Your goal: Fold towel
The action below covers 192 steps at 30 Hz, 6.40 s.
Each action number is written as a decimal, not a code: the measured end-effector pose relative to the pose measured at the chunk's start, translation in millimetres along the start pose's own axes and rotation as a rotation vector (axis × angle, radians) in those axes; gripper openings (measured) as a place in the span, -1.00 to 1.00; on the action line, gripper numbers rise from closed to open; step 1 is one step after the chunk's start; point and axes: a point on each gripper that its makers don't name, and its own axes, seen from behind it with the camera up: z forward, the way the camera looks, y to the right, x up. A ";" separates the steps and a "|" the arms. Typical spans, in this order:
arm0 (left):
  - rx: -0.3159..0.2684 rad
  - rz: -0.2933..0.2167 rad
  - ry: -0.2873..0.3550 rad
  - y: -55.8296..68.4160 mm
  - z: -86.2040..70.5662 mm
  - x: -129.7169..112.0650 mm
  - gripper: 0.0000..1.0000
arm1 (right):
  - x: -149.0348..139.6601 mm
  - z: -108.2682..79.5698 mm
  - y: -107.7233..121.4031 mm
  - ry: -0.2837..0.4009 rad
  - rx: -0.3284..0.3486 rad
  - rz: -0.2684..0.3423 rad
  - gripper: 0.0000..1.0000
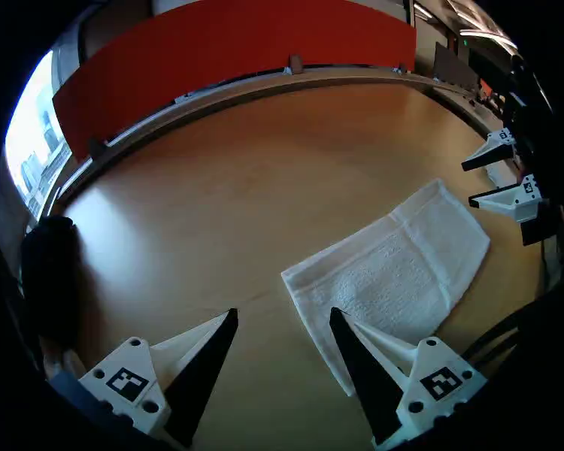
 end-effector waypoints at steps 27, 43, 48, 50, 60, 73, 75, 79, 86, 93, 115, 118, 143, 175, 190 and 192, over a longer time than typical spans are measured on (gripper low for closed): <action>-0.026 -0.073 -0.013 35.9 -37.6 -54.0 0.81 | -41.4 -48.0 -28.8 0.014 -0.006 0.101 0.86; 0.006 -0.140 0.003 35.5 -54.3 -70.5 0.81 | -48.1 -48.6 -32.2 0.002 0.023 0.081 0.86; 0.020 -0.171 0.006 33.2 -61.8 -80.7 0.81 | -49.7 -44.4 -41.0 -0.007 0.063 0.059 0.87; 0.026 -0.187 0.010 32.2 -65.0 -84.1 0.81 | -50.3 -42.9 -43.2 -0.010 0.073 0.050 0.87; 0.061 -0.251 0.036 25.7 -82.2 -101.4 0.81 | -55.2 -38.3 -47.9 -0.030 0.113 -0.003 0.85; 0.108 -0.299 0.077 16.3 -101.4 -120.0 0.81 | -67.1 -33.0 -52.1 -0.076 0.145 -0.065 0.70; 0.107 -0.309 0.088 17.0 -104.3 -121.6 0.81 | -69.8 -32.3 -53.4 -0.085 0.150 -0.074 0.70; 0.112 -0.334 0.100 16.8 -108.9 -126.4 0.81 | -73.8 -31.5 -54.8 -0.097 0.157 -0.088 0.70; 0.128 -0.349 0.105 14.3 -113.5 -135.7 0.81 | -78.7 -30.3 -54.6 -0.112 0.166 -0.094 0.37; 0.144 -0.349 0.108 11.5 -116.7 -141.0 0.81 | -83.7 -28.6 -53.1 -0.128 0.173 -0.093 0.12; 0.138 -0.337 0.101 14.1 -113.4 -139.0 0.81 | -75.2 -31.8 -48.8 -0.114 0.161 -0.052 -0.92; 0.137 -0.338 0.104 13.7 -113.8 -136.7 0.81 | -66.0 -36.7 -47.6 -0.089 0.153 -0.047 -0.92; 0.146 -0.353 0.116 17.5 -124.7 -136.8 0.81 | -21.6 -76.4 -31.8 0.000 0.129 -0.094 -0.92; 0.193 -0.427 0.166 26.9 -148.2 -155.9 0.81 | 81.2 -35.8 -129.5 0.057 0.339 -0.379 -0.92; 0.210 -0.483 0.175 29.2 -158.0 -166.1 0.81 | 62.7 22.0 -204.3 -0.044 0.466 -0.429 -0.92; 0.212 -0.489 0.173 28.5 -158.3 -168.4 0.81 | 58.9 26.6 -206.2 -0.056 0.468 -0.431 -0.92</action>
